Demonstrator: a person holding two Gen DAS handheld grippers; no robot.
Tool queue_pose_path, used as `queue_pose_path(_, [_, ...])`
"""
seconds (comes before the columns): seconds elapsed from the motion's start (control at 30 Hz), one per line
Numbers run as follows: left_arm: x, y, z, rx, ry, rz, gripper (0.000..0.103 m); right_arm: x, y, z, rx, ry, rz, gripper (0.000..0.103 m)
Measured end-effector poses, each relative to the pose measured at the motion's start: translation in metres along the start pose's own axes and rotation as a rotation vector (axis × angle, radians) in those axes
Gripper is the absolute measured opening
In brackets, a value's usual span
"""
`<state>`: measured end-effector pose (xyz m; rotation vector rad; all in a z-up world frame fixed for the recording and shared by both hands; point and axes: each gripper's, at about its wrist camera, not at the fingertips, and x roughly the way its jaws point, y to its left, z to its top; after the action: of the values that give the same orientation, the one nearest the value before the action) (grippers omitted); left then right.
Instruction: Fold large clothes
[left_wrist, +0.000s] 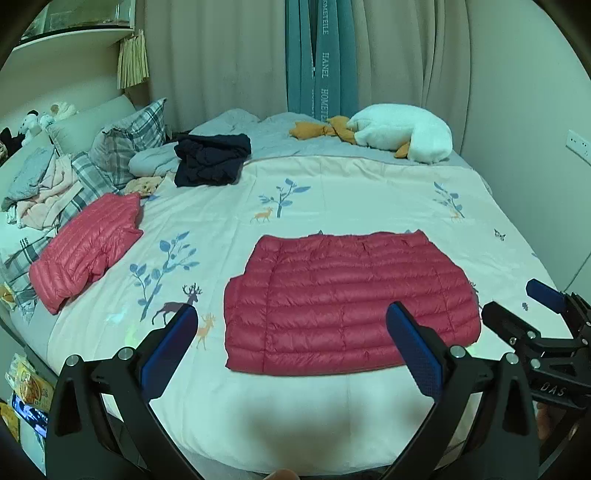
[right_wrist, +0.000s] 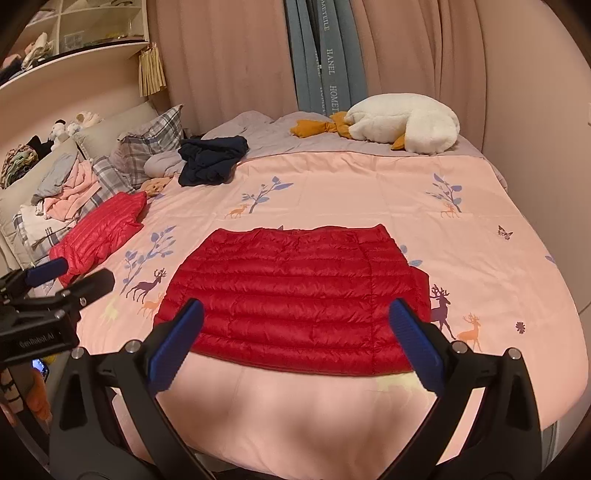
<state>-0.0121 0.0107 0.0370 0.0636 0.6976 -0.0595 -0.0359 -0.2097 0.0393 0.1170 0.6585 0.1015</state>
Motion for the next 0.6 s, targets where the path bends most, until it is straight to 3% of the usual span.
queue_pose_path(0.6, [0.0109, 0.0017, -0.004, 0.0, 0.02, 0.034, 0.102, 0.0006, -0.0038, -0.0006, 0.012, 0.001, -0.005, 0.101])
